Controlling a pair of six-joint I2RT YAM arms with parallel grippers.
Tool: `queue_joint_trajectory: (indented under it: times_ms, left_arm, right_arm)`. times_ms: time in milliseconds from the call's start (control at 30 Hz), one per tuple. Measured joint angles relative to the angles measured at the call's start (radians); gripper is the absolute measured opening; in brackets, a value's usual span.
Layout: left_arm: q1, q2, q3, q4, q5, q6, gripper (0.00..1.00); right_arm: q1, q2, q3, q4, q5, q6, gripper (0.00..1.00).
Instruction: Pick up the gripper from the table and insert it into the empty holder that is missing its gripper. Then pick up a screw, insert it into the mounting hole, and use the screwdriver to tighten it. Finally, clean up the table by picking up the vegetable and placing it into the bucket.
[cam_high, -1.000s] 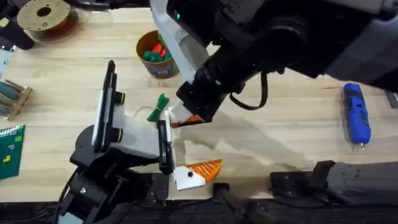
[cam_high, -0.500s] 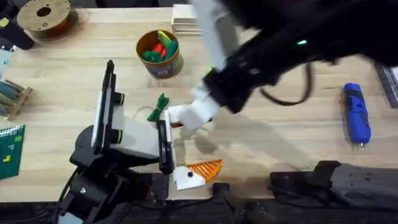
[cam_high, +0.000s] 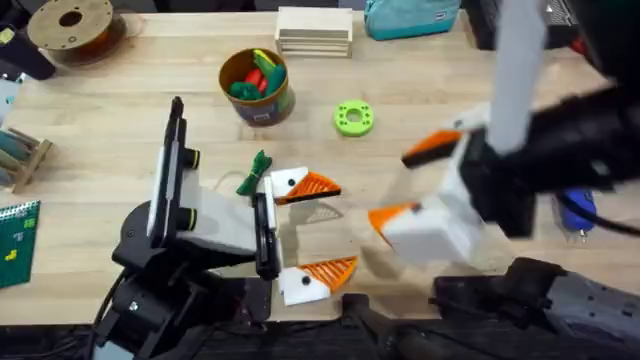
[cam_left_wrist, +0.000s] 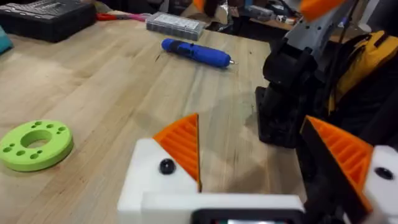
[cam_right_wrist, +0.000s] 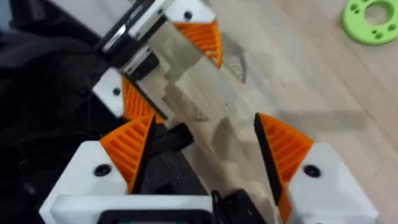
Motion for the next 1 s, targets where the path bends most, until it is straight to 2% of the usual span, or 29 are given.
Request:
queue_joint_trajectory:
  times_ms: [33, 100, 133, 267, 300, 333, 667, 800, 900, 1000]
  left_arm:
    - [0.0, 0.0, 0.0, 0.0, 0.0, 0.0, 0.986]
    - [0.0, 0.0, 0.0, 0.0, 0.0, 0.001, 0.895]
    - [0.0, 0.0, 0.0, 0.0, 0.0, -0.001, 0.794]
    - [0.0, 0.0, 0.0, 0.0, -0.002, 0.001, 0.175]
    - [0.0, 0.0, 0.0, 0.001, -0.003, 0.004, 0.049]
    - [0.0, 0.0, 0.0, 0.001, -0.003, 0.005, 0.016]
    - [0.0, 0.0, 0.0, 0.001, -0.003, 0.006, 0.013]
    - [0.0, 0.0, 0.0, 0.001, -0.003, 0.006, 0.013]
    - [0.0, 0.0, 0.0, 0.001, -0.003, 0.006, 0.013]
    - [0.0, 0.0, 0.0, 0.001, -0.003, 0.006, 0.013]
  right_arm:
    - [0.0, -0.023, -0.019, -0.002, -0.012, -0.001, 0.935]
    - [0.0, -0.066, -0.051, -0.003, -0.035, -0.004, 0.935]
    - [0.0, -0.085, -0.064, -0.003, -0.044, -0.004, 0.936]
    - [0.0, -0.136, -0.081, -0.008, -0.063, -0.003, 0.935]
    - [0.0, -0.145, -0.081, -0.008, -0.066, -0.003, 0.935]
    - [0.0, -0.15, -0.081, -0.011, -0.069, -0.003, 0.935]
    - [0.0, -0.153, -0.083, -0.045, -0.071, -0.003, 0.935]
    - [-0.008, -0.143, -0.083, -0.057, -0.025, 0.013, 0.937]
    - [-0.078, -0.099, -0.083, -0.081, 0.045, 0.038, 0.938]
    - [-0.208, -0.024, -0.083, -0.081, 0.103, 0.05, 0.939]
